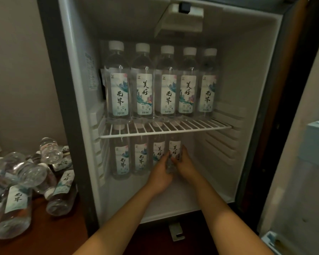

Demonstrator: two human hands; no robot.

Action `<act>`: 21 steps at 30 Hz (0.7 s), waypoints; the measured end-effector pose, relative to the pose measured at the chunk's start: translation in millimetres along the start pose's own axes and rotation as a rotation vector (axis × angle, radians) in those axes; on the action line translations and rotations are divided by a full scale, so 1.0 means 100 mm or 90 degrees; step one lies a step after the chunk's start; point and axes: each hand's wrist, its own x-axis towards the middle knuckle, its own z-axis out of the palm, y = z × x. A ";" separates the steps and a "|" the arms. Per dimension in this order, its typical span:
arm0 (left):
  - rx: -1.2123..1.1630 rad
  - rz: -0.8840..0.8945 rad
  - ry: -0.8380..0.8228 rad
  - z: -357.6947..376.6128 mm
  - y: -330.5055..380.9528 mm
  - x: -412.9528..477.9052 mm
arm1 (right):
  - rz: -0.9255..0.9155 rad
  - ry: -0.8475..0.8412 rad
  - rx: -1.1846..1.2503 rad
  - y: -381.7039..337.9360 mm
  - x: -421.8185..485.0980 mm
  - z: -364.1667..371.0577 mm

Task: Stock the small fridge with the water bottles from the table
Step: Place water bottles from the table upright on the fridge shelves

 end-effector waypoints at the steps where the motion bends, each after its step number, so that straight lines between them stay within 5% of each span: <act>1: -0.008 -0.001 0.002 0.00 0.00 -0.02 | 0.011 0.003 -0.013 0.02 -0.01 0.02; 10: -0.015 -0.027 0.082 -0.21 0.09 -0.54 | 0.094 0.206 -0.137 -0.25 -0.55 0.10; 13: 0.013 -0.006 0.103 -0.37 0.14 -0.88 | 0.136 0.071 -0.016 -0.44 -0.79 0.16; 21: 0.049 -0.063 0.181 -1.01 0.01 -1.72 | 0.164 -0.377 -0.074 -0.92 -1.51 0.50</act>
